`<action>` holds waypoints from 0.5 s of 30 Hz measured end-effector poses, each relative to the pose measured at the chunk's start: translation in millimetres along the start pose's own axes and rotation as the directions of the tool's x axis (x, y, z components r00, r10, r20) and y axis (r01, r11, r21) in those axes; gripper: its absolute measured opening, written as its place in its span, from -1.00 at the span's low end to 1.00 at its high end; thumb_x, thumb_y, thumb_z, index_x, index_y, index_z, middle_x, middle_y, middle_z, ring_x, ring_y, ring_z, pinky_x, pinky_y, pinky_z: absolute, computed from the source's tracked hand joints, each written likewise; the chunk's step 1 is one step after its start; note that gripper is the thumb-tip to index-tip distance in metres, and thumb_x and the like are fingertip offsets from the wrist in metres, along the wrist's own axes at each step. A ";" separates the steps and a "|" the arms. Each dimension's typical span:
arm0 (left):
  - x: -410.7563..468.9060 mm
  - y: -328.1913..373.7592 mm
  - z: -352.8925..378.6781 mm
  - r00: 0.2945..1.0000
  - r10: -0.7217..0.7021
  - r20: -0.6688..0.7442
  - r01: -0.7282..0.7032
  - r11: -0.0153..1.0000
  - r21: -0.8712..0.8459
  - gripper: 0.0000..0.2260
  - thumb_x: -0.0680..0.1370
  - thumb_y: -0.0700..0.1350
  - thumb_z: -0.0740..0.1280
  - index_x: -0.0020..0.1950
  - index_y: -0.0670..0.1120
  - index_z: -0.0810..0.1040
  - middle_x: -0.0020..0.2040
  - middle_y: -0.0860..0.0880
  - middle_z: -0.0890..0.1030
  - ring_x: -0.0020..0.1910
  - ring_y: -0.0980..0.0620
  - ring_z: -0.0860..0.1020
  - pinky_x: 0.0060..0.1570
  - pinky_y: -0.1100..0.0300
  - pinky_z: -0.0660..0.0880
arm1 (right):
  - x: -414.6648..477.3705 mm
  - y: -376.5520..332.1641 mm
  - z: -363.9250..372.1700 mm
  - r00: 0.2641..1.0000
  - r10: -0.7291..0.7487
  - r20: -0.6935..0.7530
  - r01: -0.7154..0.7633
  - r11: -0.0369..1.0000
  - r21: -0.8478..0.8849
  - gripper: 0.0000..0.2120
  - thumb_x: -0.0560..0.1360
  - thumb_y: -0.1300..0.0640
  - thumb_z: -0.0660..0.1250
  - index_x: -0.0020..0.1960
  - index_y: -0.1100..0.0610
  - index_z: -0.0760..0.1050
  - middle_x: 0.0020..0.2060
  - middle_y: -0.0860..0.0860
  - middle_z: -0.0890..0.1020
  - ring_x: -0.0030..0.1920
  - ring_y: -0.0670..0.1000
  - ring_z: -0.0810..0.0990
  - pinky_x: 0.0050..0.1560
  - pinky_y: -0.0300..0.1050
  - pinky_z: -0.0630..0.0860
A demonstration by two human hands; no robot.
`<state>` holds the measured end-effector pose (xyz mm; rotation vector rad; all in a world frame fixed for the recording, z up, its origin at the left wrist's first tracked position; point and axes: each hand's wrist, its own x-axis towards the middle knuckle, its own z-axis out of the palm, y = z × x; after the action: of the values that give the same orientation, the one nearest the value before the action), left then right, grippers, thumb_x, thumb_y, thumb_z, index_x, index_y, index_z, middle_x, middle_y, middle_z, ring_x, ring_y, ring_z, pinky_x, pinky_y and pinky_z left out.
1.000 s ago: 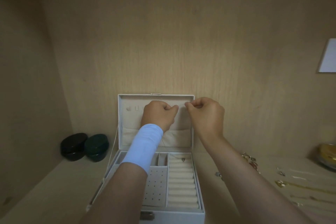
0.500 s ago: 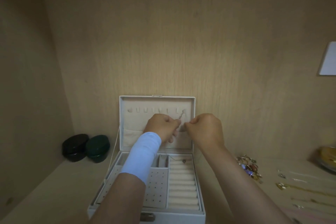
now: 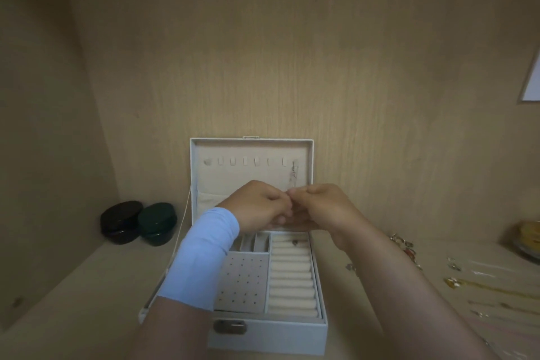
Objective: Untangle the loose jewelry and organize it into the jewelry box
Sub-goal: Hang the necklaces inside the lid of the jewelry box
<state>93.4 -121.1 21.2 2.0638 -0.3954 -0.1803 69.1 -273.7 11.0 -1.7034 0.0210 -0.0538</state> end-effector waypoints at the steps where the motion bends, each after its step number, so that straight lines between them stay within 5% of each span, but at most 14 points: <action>1: -1.0 0.7 -1.3 1.000 -0.009 -0.018 0.009 1.000 -0.004 -0.84 0.55 -0.11 0.35 -0.10 -0.12 0.70 -0.23 -0.03 0.71 -0.22 0.10 0.66 -0.20 0.26 0.56 | -0.1 -1.5 -1.6 0.999 -0.019 -0.026 0.018 1.000 -0.016 -0.76 0.61 0.16 0.32 0.02 0.33 0.66 -0.20 0.19 0.72 -0.27 0.02 0.72 -0.29 -0.27 0.61; 5: 2.1 -0.5 6.3 0.988 0.013 -0.155 -0.005 0.999 0.051 -0.86 0.54 -0.11 0.33 -0.10 -0.09 0.68 -0.20 -0.07 0.71 -0.30 0.08 0.62 -0.34 0.31 0.45 | 4.2 -9.7 -7.1 0.984 -0.150 -0.095 0.130 0.974 -0.187 -0.83 0.56 0.15 0.37 -0.08 0.20 0.71 -0.29 0.03 0.70 -0.40 -0.22 0.57 -0.37 -0.42 0.47; 8: 3.7 0.1 19.8 0.999 0.003 -0.033 -0.005 0.998 -0.062 -0.83 0.56 -0.09 0.31 0.10 -0.03 0.64 -0.04 -0.09 0.71 -0.31 0.08 0.61 -0.44 0.30 0.39 | 8.4 -11.9 -9.0 0.967 -0.219 -0.132 0.183 0.954 -0.236 -0.86 0.52 0.13 0.40 -0.17 0.07 0.71 -0.23 -0.07 0.73 -0.27 -0.26 0.62 -0.18 -0.35 0.48; 11: 2.8 -0.3 24.3 0.999 -0.007 0.037 0.010 0.997 -0.073 -0.81 0.56 -0.06 0.33 0.15 -0.02 0.62 -0.01 -0.03 0.71 -0.41 0.13 0.53 -0.48 0.31 0.37 | 12.0 -11.9 -13.8 0.958 -0.234 -0.166 0.196 0.957 -0.215 -0.89 0.52 0.12 0.41 -0.16 0.02 0.70 -0.20 -0.18 0.70 -0.20 -0.29 0.60 -0.21 -0.37 0.45; 15: -1.7 -0.5 16.9 0.999 -0.026 0.026 0.028 0.997 -0.066 -0.87 0.55 -0.05 0.37 0.04 -0.04 0.65 -0.12 0.06 0.72 -0.41 0.11 0.41 -0.43 0.29 0.35 | 12.2 -9.8 -20.5 0.966 -0.221 -0.135 0.191 0.959 -0.209 -0.88 0.53 0.13 0.41 -0.09 0.13 0.71 -0.54 -0.28 0.55 -0.51 -0.35 0.47 -0.38 -0.45 0.33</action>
<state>87.1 -134.1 12.3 2.0042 -0.3724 -0.2326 80.1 -293.2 23.8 -1.8887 -0.0355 -0.3533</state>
